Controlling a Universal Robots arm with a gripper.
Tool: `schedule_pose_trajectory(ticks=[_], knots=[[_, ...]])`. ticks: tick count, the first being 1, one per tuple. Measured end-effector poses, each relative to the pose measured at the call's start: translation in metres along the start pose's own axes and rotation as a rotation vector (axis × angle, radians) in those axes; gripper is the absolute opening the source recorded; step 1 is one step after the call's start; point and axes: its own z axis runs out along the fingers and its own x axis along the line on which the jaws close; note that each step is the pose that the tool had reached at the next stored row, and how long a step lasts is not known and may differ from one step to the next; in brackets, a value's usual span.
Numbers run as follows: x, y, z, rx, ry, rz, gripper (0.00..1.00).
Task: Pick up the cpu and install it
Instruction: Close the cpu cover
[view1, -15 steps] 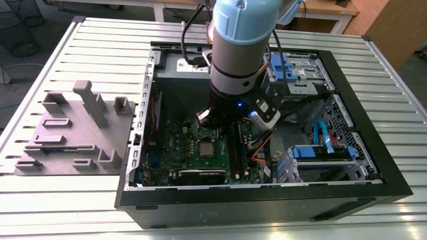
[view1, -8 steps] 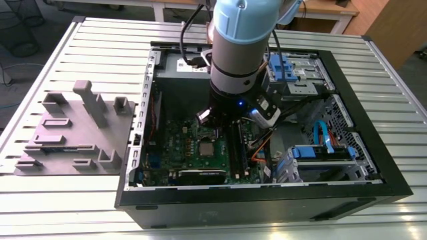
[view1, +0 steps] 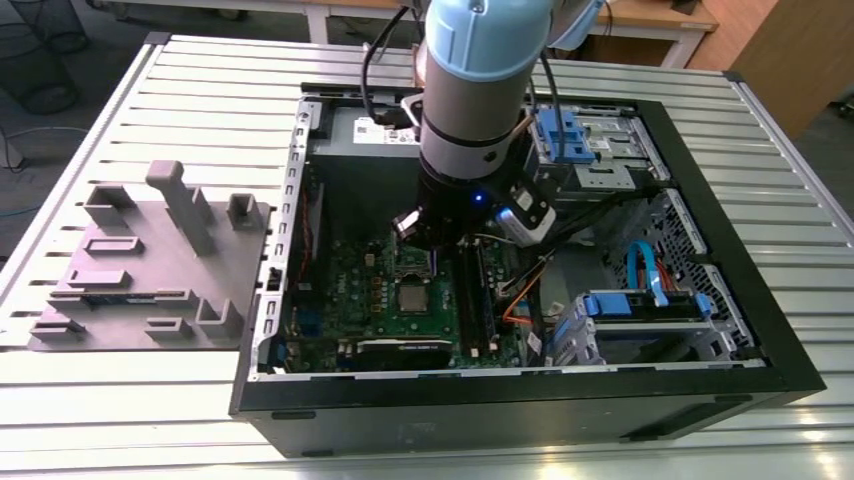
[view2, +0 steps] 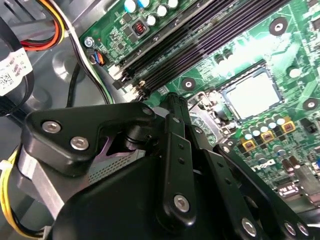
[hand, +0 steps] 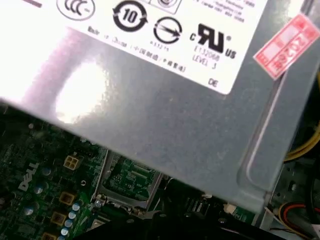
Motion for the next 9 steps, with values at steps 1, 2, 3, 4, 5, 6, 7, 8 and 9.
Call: schedule_pose_trajectory(ticks=[1, 2, 3, 4, 5, 6, 7, 8, 9], knots=[[0.0000, 0.0001, 0.0000, 0.0000, 0.0001, 0.000, 0.11], [-0.0001, 0.0003, 0.0001, 0.0000, -0.0001, 0.000, 0.11], [-0.0002, 0.0008, 0.0003, 0.0001, 0.0000, 0.000, 0.11], [-0.0002, 0.0015, 0.0004, 0.0002, 0.0002, 0.000, 0.11], [-0.0003, 0.0025, 0.0008, 0.0001, 0.0000, 0.000, 0.11], [-0.0003, 0.0037, 0.0012, 0.0000, 0.0000, 0.000, 0.11], [-0.0002, 0.0049, 0.0015, 0.0001, 0.0000, 0.000, 0.11], [-0.0001, 0.0060, 0.0019, 0.0001, 0.0000, 0.000, 0.11], [0.0002, 0.0070, 0.0024, 0.0000, -0.0001, 0.000, 0.11]])
